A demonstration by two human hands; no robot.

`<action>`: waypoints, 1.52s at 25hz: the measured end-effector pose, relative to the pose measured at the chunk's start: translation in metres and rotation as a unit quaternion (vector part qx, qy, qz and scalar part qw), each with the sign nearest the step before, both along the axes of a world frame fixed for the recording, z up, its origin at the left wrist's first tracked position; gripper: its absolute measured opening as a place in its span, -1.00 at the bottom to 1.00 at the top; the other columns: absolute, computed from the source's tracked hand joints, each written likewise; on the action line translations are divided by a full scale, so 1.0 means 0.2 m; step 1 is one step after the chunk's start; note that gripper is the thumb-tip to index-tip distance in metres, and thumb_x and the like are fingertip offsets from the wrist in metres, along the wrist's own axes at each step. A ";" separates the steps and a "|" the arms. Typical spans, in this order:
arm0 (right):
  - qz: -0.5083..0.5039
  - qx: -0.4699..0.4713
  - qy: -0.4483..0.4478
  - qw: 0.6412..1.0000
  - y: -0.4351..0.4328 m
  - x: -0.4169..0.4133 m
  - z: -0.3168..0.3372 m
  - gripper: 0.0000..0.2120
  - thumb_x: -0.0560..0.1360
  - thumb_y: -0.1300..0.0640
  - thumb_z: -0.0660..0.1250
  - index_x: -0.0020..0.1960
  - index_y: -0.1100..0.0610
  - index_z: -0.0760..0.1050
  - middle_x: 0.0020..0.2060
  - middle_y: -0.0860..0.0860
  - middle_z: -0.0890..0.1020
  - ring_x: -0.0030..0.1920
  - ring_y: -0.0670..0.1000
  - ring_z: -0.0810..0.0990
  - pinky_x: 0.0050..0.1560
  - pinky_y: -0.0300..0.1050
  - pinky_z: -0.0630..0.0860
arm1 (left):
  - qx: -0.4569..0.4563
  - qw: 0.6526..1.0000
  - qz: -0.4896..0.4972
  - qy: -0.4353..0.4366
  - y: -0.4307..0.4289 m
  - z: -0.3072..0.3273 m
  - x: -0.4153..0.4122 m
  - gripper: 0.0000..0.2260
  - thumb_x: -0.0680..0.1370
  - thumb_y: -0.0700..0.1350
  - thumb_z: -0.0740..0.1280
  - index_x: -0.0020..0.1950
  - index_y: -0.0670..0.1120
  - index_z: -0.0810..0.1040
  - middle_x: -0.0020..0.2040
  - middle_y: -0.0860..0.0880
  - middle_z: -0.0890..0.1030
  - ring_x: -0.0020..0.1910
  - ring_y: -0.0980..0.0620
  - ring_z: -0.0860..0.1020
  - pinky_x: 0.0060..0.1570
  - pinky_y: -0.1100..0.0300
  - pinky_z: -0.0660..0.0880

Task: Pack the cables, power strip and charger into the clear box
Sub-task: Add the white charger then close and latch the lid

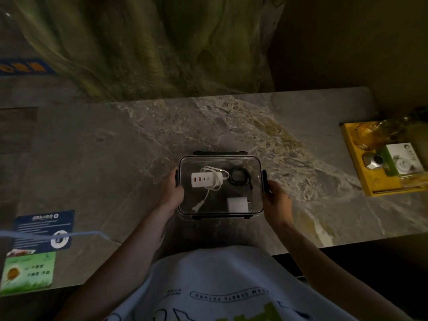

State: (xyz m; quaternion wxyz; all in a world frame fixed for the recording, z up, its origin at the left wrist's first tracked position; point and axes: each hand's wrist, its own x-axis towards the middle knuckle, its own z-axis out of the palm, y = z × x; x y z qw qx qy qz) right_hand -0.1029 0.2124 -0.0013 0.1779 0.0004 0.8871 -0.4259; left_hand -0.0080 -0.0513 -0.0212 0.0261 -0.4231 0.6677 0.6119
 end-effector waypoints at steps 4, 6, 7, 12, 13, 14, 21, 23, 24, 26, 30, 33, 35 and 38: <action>-0.006 0.005 0.014 1.000 0.01 0.03 0.02 -0.76 0.55 0.29 0.25 0.19 0.15 0.54 -0.09 -0.03 0.62 -0.10 -0.06 0.58 -0.10 -0.14 0.49 | -0.013 1.000 -0.005 -0.013 0.00 -0.01 -0.01 -0.53 0.50 -0.22 0.36 0.36 0.09 0.39 0.23 -0.06 0.58 0.21 -0.04 0.54 0.26 -0.08 0.47; -0.004 0.005 0.013 1.000 0.01 0.03 0.01 -0.74 0.55 0.29 0.24 0.21 0.14 0.53 -0.08 -0.02 0.62 -0.11 -0.04 0.59 -0.11 -0.12 0.51 | -0.012 1.000 -0.009 -0.016 0.00 -0.01 -0.01 -0.53 0.49 -0.23 0.37 0.35 0.09 0.40 0.22 -0.06 0.58 0.21 -0.04 0.54 0.26 -0.08 0.47; -0.003 0.007 0.012 1.000 0.01 0.03 0.01 -0.73 0.56 0.28 0.24 0.22 0.13 0.53 -0.08 -0.01 0.63 -0.10 -0.02 0.61 -0.11 -0.10 0.53 | -0.015 1.000 -0.009 -0.019 -0.01 -0.01 -0.01 -0.53 0.48 -0.23 0.37 0.34 0.09 0.41 0.22 -0.06 0.58 0.20 -0.04 0.54 0.26 -0.09 0.47; 0.009 0.013 0.000 1.000 0.01 0.00 0.02 -0.75 0.58 0.22 0.23 0.24 0.14 0.51 -0.05 0.00 0.62 -0.09 -0.03 0.59 -0.12 -0.14 0.47 | -0.019 0.999 -0.013 -0.030 -0.02 -0.05 -0.01 -0.51 0.47 -0.18 0.38 0.35 0.12 0.39 0.22 -0.03 0.58 0.20 -0.02 0.54 0.24 -0.09 0.49; 0.013 0.014 -0.002 1.000 0.01 -0.01 0.02 -0.75 0.58 0.21 0.23 0.24 0.14 0.51 -0.02 0.01 0.63 -0.06 -0.03 0.59 -0.10 -0.14 0.47 | -0.021 0.999 -0.010 -0.032 -0.02 -0.05 -0.01 -0.51 0.46 -0.17 0.38 0.36 0.12 0.39 0.22 -0.03 0.58 0.20 -0.01 0.54 0.24 -0.09 0.49; 0.015 0.015 0.000 1.000 0.00 -0.02 0.01 -0.74 0.58 0.20 0.23 0.24 0.13 0.51 0.02 0.03 0.65 -0.03 -0.01 0.60 -0.08 -0.11 0.50 | -0.022 0.999 -0.008 -0.030 -0.02 -0.06 -0.01 -0.50 0.46 -0.16 0.39 0.36 0.12 0.38 0.23 -0.03 0.58 0.21 -0.01 0.54 0.25 -0.09 0.48; 0.030 0.027 0.003 0.999 -0.02 -0.07 0.01 -0.73 0.57 0.23 0.22 0.25 0.13 0.50 0.04 0.06 0.66 -0.03 0.01 0.62 -0.08 -0.11 0.50 | -0.027 0.999 -0.017 -0.032 -0.04 -0.06 -0.03 -0.61 0.47 -0.16 0.38 0.24 0.16 0.45 0.11 0.02 0.62 0.12 0.01 0.57 0.17 -0.08 0.53; 0.031 0.025 0.001 0.999 -0.02 -0.08 0.02 -0.72 0.57 0.22 0.21 0.26 0.12 0.49 0.07 0.08 0.66 0.00 0.06 0.63 -0.03 -0.06 0.55 | -0.032 0.999 -0.014 -0.038 -0.05 -0.05 -0.05 -0.62 0.48 -0.18 0.36 0.24 0.14 0.45 0.10 0.01 0.62 0.11 0.00 0.57 0.18 -0.09 0.52; 0.033 0.024 0.003 0.999 -0.03 -0.08 0.02 -0.72 0.58 0.22 0.21 0.27 0.11 0.49 0.09 0.09 0.66 0.03 0.08 0.64 0.01 -0.01 0.57 | -0.033 0.999 -0.011 -0.037 -0.05 -0.05 -0.06 -0.63 0.49 -0.18 0.36 0.24 0.12 0.46 0.10 0.00 0.62 0.11 -0.02 0.57 0.18 -0.07 0.52; 0.036 0.026 0.009 0.999 -0.04 -0.09 0.03 -0.72 0.57 0.22 0.21 0.26 0.13 0.50 0.10 0.10 0.66 0.05 0.08 0.63 0.02 0.01 0.57 | -0.036 0.999 -0.010 -0.033 -0.04 -0.02 -0.07 -0.64 0.50 -0.19 0.35 0.26 0.07 0.46 0.12 -0.04 0.62 0.11 -0.04 0.57 0.14 0.01 0.52; 0.034 0.027 0.010 0.999 -0.03 -0.08 0.03 -0.73 0.57 0.25 0.21 0.23 0.15 0.51 0.03 0.07 0.66 -0.04 0.00 0.60 -0.10 -0.17 0.45 | -0.042 0.999 -0.009 -0.029 -0.03 -0.01 -0.06 -0.63 0.52 -0.26 0.31 0.29 0.03 0.45 0.13 -0.06 0.60 0.12 -0.05 0.55 0.13 0.05 0.50; 0.027 0.020 0.012 0.999 -0.02 -0.06 0.02 -0.74 0.55 0.26 0.21 0.21 0.13 0.52 0.00 0.07 0.67 -0.05 0.05 0.64 -0.10 -0.08 0.53 | -0.039 0.999 -0.012 -0.030 -0.02 -0.02 -0.03 -0.61 0.52 -0.24 0.32 0.29 0.06 0.44 0.14 -0.05 0.61 0.15 -0.05 0.56 0.17 -0.04 0.52; 0.031 0.030 0.015 0.999 -0.01 -0.05 0.02 -0.73 0.55 0.27 0.21 0.21 0.13 0.52 0.00 0.05 0.67 -0.06 0.06 0.64 -0.11 -0.07 0.53 | -0.037 0.999 -0.010 -0.029 -0.02 -0.03 -0.01 -0.61 0.53 -0.21 0.33 0.32 0.06 0.42 0.16 -0.05 0.60 0.16 -0.04 0.55 0.17 -0.03 0.52; 0.030 0.033 0.005 0.999 0.00 -0.04 0.00 -0.71 0.56 0.25 0.21 0.24 0.10 0.51 0.05 0.08 0.67 -0.01 0.10 0.66 -0.07 0.01 0.58 | -0.033 0.999 -0.009 -0.022 -0.01 -0.03 0.01 -0.63 0.53 -0.17 0.35 0.31 0.06 0.43 0.14 -0.04 0.60 0.12 -0.02 0.56 0.13 0.01 0.53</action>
